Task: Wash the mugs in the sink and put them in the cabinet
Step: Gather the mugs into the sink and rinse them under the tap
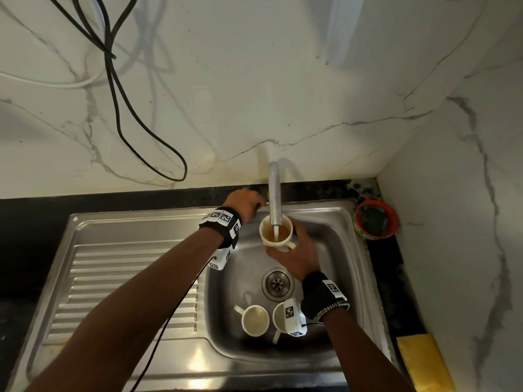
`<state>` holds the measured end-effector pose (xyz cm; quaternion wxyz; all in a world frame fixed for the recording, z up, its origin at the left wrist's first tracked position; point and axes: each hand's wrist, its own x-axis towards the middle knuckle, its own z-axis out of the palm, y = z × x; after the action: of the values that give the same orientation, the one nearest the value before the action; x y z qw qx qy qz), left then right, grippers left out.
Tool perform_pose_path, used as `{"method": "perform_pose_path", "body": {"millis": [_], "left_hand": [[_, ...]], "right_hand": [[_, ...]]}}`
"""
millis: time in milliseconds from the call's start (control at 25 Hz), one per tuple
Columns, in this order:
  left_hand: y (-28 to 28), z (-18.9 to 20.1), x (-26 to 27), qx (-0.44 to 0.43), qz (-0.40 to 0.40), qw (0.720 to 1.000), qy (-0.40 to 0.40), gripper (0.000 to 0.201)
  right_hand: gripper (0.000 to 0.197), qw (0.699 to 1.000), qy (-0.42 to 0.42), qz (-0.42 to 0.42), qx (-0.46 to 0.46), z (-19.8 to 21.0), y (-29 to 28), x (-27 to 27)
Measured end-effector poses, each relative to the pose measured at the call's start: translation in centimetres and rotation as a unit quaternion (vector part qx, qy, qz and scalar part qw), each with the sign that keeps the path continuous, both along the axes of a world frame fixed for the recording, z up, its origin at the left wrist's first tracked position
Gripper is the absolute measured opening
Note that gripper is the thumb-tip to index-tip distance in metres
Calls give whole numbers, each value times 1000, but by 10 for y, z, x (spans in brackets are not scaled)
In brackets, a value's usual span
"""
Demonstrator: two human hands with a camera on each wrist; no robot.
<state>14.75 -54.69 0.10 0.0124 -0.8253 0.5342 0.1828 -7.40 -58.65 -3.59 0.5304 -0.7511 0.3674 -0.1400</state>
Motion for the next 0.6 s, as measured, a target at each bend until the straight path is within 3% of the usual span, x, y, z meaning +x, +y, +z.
{"method": "perform_pose_path", "body": {"millis": [80,200,320,440,520,600], "left_hand": [[-3,-1,5,-4,10,1000,21,24],[-5,-3,8,22,2,999,32,27],[-6,-6,4,44,-1,999,29,31],[-7,-10,1,52,1,999,13,30],[-7,-8,1,57,-2,998,7,31],[-8,-4,0,65,-1,998,1,31]], "right_hand": [[75,1000,12,19,-1,0,1,-1],[75,998,-19,-31,45,0,0,2],[73,999,3,13,42,2,1,-1],[60,986,-11,5,167,5,2,-4],[52,933,12,-36,358,6,1,-5],[55,845,50,-61,529,8,2,-8]]}}
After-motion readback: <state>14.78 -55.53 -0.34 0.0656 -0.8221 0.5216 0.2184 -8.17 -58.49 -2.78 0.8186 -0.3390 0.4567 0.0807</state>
